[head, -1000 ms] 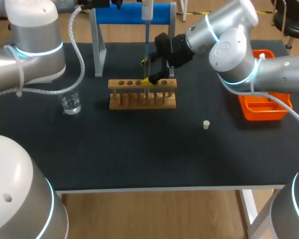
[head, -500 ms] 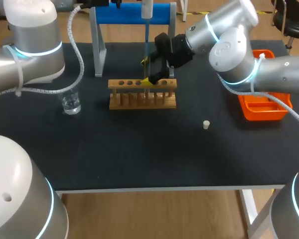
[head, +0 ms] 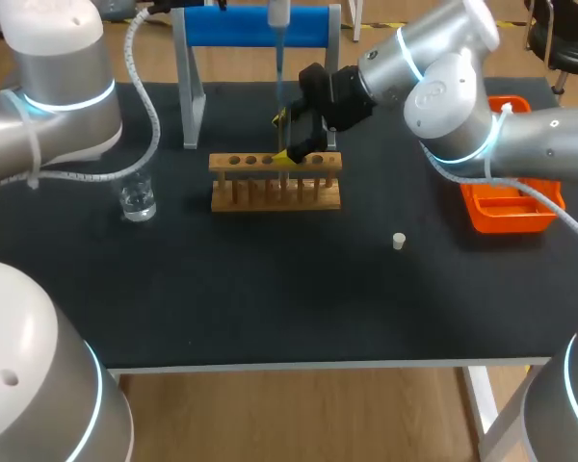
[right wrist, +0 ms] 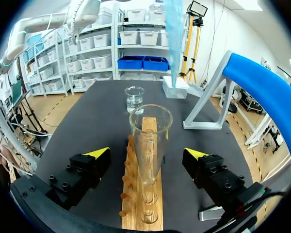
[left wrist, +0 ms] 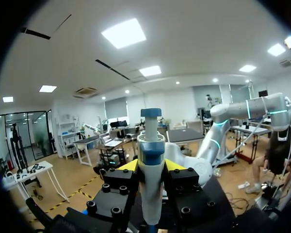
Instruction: Invert the test tube, pick up the pipette, mount the tip to pipette, aspirate from beaker and dispense into the tube, eject the tip, return the pipette, and cap with the stopper.
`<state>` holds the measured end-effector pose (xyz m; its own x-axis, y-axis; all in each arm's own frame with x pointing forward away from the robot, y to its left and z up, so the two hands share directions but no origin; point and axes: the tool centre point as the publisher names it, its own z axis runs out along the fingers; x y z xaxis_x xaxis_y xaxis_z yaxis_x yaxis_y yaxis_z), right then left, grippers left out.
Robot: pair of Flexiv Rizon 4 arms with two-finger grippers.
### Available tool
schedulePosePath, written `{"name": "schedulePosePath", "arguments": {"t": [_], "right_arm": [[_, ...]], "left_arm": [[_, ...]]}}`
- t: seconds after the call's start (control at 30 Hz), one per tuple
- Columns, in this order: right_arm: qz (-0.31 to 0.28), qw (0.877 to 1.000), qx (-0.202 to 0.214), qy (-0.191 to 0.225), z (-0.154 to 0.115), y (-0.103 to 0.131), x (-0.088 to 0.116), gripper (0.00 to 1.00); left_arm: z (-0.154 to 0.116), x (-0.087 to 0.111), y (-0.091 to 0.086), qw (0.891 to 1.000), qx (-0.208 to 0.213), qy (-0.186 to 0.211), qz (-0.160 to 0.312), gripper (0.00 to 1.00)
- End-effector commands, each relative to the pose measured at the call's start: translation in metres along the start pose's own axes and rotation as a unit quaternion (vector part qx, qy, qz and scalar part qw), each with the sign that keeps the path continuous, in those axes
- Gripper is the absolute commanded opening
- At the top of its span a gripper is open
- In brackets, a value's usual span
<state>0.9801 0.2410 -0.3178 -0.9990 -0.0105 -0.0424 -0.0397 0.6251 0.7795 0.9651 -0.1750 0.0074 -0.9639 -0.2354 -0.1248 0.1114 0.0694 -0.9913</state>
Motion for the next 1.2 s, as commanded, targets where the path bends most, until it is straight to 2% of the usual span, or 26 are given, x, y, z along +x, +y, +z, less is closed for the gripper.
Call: {"name": "schedulePosePath", "arguments": {"t": [0.03, 0.43, 0.93, 1.1, 1.2], "right_arm": [[0.000, 1.000, 0.000, 0.001, -0.001, 0.000, 0.000, 1.00], [0.000, 1.000, 0.000, 0.001, -0.001, 0.000, 0.000, 1.00], [0.000, 1.000, 0.000, 0.001, -0.001, 0.000, 0.000, 1.00], [0.000, 1.000, 0.000, 0.001, -0.001, 0.000, 0.000, 1.00], [0.000, 1.000, 0.000, 0.001, -0.001, 0.000, 0.000, 1.00]], "left_arm": [[-0.019, 0.009, 0.002, 1.000, 0.000, -0.020, 0.000, 0.00], [-0.061, 0.030, 0.010, 0.998, -0.013, -0.065, -0.007, 0.00], [-0.085, 0.118, 0.043, 0.994, -0.021, -0.085, -0.065, 0.00], [-0.077, 0.141, 0.053, 0.996, -0.009, -0.059, -0.067, 0.00], [-0.071, 0.148, 0.061, 0.997, 0.001, -0.054, -0.063, 0.00]]}}
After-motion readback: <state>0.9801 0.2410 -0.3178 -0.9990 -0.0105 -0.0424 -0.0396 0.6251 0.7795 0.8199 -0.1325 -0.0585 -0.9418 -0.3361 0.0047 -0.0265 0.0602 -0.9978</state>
